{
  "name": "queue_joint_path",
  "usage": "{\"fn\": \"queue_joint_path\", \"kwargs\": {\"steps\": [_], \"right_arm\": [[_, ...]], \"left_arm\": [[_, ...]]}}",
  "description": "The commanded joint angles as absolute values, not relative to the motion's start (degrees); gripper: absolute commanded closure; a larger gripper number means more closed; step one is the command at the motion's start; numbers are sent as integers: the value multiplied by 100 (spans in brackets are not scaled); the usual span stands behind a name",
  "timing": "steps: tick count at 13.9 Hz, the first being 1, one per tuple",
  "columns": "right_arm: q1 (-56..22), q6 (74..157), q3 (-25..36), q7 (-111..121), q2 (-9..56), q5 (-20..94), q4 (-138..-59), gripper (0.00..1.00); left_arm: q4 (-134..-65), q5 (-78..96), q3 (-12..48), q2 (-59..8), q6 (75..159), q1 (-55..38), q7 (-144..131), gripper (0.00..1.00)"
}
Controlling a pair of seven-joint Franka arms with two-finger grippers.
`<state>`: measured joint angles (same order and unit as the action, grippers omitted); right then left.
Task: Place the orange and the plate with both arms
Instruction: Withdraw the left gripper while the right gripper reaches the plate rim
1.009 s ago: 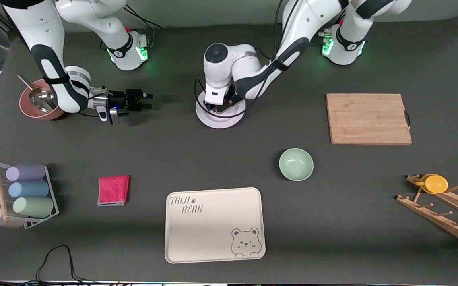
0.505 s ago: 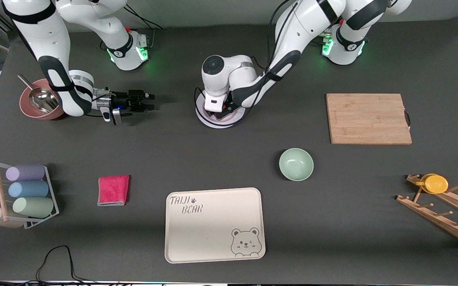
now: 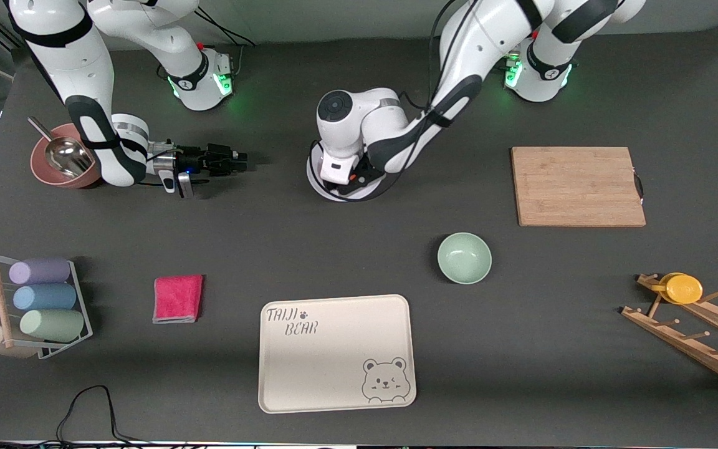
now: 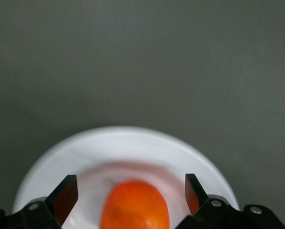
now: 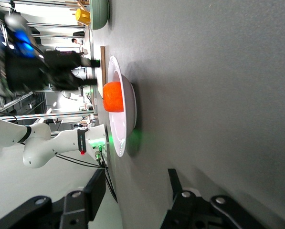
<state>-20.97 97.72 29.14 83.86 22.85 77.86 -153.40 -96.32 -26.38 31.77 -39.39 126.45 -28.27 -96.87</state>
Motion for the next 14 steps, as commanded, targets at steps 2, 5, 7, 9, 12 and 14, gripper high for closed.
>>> {"fn": "queue_joint_path", "kwargs": {"steps": [2,5,7,9,12,14], "right_arm": [[-2171,9685,2927,8552,2364,7945,-15293,49],[-2171,9677,2927,8858,2566,7945,-15249,53],[-2162,9677,2927,8877,2593,7954,-15240,53],[-2162,9677,2918,8868,2601,7998,-15214,53],[-2302,9686,2787,8877,2706,8418,-15196,53],[-2583,9694,2707,8877,2742,8787,-15135,53]], "left_arm": [[-9642,-2129,3252,-2999,11858,-1980,-7723,0],[-8941,-1636,3243,-2786,10937,-1399,-6139,0],[-8553,-1608,3252,-2751,10461,-1126,-5461,0],[-8420,-1513,3269,-2532,10074,-749,-4750,0],[-8245,-898,3234,-2111,9687,32,-3441,0],[-8130,-870,3191,-1969,9292,385,-2553,0]]}}
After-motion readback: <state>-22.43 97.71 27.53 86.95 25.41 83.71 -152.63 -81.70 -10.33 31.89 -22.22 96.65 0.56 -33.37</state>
